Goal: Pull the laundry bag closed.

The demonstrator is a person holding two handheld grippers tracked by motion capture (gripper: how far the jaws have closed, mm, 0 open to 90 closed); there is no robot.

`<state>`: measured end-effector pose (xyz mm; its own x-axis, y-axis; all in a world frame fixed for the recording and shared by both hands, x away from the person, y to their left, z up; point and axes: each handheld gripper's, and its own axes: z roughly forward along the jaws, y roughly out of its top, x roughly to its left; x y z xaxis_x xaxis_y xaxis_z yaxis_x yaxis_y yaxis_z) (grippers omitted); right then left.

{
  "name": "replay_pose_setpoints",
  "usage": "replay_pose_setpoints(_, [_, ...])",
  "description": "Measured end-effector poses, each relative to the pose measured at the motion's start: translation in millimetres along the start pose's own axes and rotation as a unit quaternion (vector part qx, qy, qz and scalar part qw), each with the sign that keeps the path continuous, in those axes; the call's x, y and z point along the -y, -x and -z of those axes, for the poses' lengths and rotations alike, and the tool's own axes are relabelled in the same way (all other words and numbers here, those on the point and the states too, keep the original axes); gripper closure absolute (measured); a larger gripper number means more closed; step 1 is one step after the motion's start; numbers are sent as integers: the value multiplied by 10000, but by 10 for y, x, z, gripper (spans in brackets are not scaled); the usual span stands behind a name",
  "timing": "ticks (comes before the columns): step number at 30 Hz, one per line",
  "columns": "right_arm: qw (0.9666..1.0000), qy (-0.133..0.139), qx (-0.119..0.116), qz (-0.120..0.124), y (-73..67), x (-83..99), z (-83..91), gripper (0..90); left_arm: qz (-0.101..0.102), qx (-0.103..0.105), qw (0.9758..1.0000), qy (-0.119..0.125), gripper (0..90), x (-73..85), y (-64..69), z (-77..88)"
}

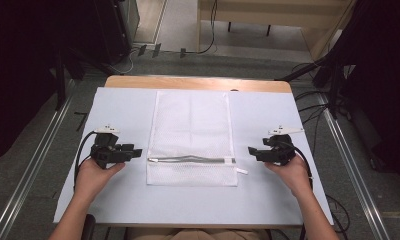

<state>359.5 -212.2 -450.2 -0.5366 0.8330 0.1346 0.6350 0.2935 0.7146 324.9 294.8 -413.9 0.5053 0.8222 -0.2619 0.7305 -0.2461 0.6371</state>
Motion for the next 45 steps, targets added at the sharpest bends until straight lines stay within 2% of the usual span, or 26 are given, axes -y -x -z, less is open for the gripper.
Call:
replay_pose_setpoints(6, [9999, -108, 3, -32, 13, 14, -14, 358, -37, 53, 10000, -53, 505, 17, -1, -9])
replay_pose_setpoints(8, [9999, -107, 6, 46, 5, 12, -18, 365, 26, 120, 9999, -68, 470, 30, -24, -8])
replay_pose_setpoints(11, [10000, -67, 31, 60, -6, 6, -18, 369, 38, 72, 9999, -145, 460, 41, -35, -6])
replay_pose_setpoints(12, [10000, -60, 28, 68, -16, 2, -13, 392, 98, 107, 9997, -179, 445, 51, -47, -14])
replay_pose_setpoints(15, [9999, -75, -58, 66, -18, 6, -13, 401, 195, 139, 9995, -214, 439, 53, -55, -16])
replay_pose_setpoints(20, [9999, -130, -91, -1, -5, 11, -21, 404, 155, 117, 9996, -223, 431, 56, -49, -24])
replay_pose_setpoints(26, [9999, -126, -104, 18, -3, 16, -15, 413, 170, 193, 9995, -197, 433, 49, -54, -34])
replay_pose_setpoints(30, [9998, -152, -99, 50, -1, 19, -15, 412, 131, 149, 9996, -199, 433, 49, -53, -36])
replay_pose_setpoints(34, [9997, -173, -192, -31, -22, 11, -12, 430, 153, 188, 9996, -168, 434, 52, -60, -20])
replay_pose_setpoints(37, [9996, -184, -227, 52, -92, -23, 8, 448, 155, 194, 9996, -134, 440, 55, -53, -4])
replay_pose_setpoints(39, [9995, -77, -297, 111, -188, -78, 46, 467, 127, 192, 9997, -121, 440, 60, -53, 6])
replay_pose_setpoints(40, [9995, -77, -297, 111, -188, -78, 46, 467, 124, 189, 9997, -120, 440, 62, -52, 9])
replay_pose_setpoints(41, [9991, -36, -359, 207, -276, -121, 66, 478, 117, 192, 9997, -113, 439, 64, -51, 12])
replay_pose_setpoints(45, [9978, -48, -490, 433, -422, -176, 63, 506, 77, 166, 9998, -67, 439, 73, -49, 31])
